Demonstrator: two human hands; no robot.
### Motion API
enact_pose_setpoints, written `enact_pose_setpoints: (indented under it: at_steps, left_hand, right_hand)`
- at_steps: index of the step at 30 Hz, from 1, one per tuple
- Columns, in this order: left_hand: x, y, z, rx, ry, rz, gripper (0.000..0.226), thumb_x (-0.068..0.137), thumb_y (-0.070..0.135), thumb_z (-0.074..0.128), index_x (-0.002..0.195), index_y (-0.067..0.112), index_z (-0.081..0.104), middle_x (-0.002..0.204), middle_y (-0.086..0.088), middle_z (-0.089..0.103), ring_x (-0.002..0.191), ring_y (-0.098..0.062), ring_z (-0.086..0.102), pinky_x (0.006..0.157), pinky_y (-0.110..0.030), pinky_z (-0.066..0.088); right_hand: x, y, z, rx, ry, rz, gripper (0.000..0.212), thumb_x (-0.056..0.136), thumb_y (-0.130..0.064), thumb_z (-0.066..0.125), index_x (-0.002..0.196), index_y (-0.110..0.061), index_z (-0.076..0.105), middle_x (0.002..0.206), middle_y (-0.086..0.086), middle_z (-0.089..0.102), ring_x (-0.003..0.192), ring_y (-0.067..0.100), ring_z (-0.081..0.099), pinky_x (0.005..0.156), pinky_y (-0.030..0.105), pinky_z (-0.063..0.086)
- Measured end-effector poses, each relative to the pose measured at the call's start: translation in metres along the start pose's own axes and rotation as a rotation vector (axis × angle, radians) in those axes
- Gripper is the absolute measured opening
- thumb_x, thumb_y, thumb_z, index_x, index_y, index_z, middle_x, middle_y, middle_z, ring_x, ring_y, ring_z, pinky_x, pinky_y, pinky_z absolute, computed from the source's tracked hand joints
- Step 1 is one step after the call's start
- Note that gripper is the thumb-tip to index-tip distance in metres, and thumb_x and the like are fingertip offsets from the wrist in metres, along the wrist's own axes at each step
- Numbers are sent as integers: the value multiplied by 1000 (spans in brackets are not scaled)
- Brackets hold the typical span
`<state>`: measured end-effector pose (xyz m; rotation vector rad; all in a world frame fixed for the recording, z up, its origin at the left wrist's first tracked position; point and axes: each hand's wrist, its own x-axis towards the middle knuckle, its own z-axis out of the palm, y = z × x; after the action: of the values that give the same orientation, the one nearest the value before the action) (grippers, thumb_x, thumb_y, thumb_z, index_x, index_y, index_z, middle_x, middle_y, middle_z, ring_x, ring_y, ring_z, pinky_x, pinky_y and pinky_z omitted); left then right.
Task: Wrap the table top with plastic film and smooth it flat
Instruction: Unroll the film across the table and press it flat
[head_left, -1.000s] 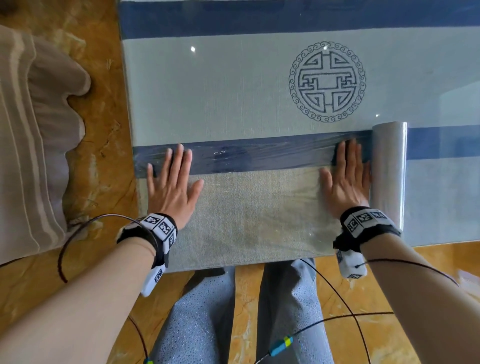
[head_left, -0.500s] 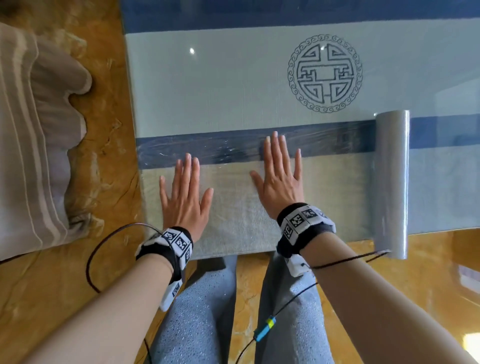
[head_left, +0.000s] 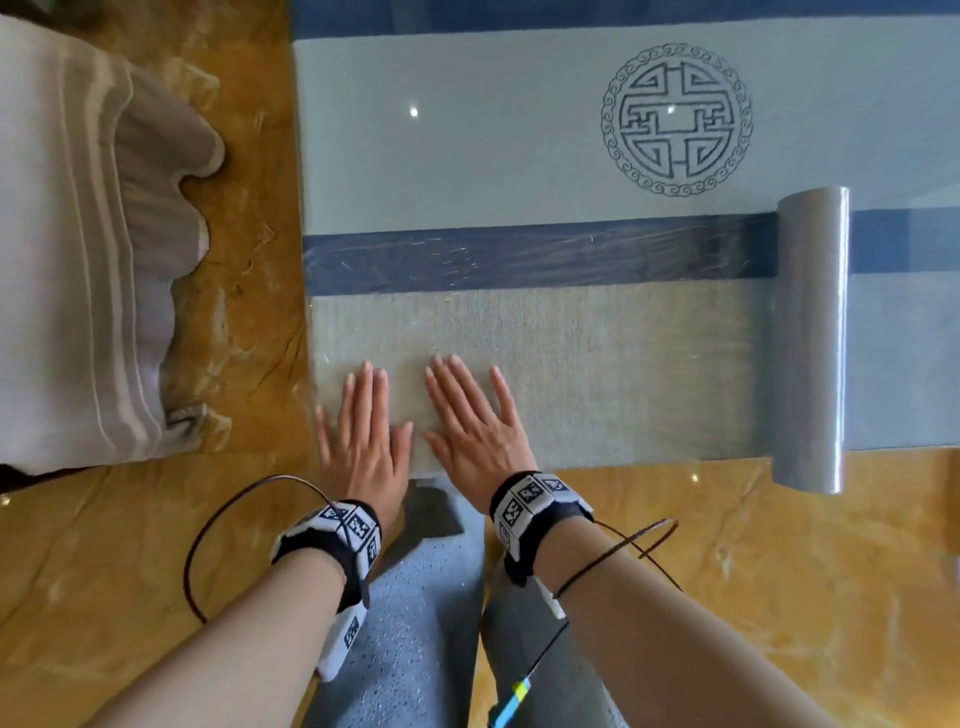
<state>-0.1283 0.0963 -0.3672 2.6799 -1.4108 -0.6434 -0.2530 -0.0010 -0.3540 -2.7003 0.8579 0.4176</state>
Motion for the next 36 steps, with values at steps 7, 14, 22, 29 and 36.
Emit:
enact_pose_setpoints:
  at_steps: [7, 14, 22, 29, 36]
  left_hand:
    - [25, 42, -3, -8, 51, 1, 64, 100, 48, 14, 154, 17, -2, 162, 2, -9, 149, -14, -3, 118, -46, -7]
    - [32, 86, 12, -25, 19, -195, 64, 97, 47, 12, 152, 18, -6, 159, 2, -11, 147, -16, -9, 118, -52, -4]
    - [36, 115, 14, -104, 11, -64, 66, 99, 47, 16, 152, 21, -11, 159, 6, -20, 147, -10, -14, 119, -47, -4]
    - [48, 149, 16, -120, -22, 11, 64, 101, 44, 17, 153, 19, -11, 161, 2, -13, 148, -13, -10, 120, -47, 1]
    - [61, 180, 25, -95, -99, 84, 63, 102, 35, 21, 152, 18, -13, 160, 1, -18, 148, -13, -13, 120, -46, -2]
  right_hand:
    - [19, 60, -27, 58, 121, 89, 62, 104, -39, 26, 158, -12, 12, 166, 4, 6, 153, 18, 6, 123, 49, 3]
    - [-7, 156, -26, 15, -97, 210, 67, 103, -49, 11, 155, -17, -16, 163, -1, -22, 149, 14, -23, 121, 46, -13]
    - [0, 163, -29, 123, -173, 250, 70, 105, -45, 19, 156, -10, -13, 164, 5, -20, 151, 18, -19, 123, 43, -6]
    - [10, 150, -68, 144, 31, 159, 36, 99, -16, 45, 133, -10, 55, 154, 9, 41, 149, 26, 19, 118, 43, 21]
    - [12, 167, -78, -8, -108, 145, 56, 93, -13, 49, 148, -13, 39, 164, 3, 19, 152, 23, 4, 120, 46, 13]
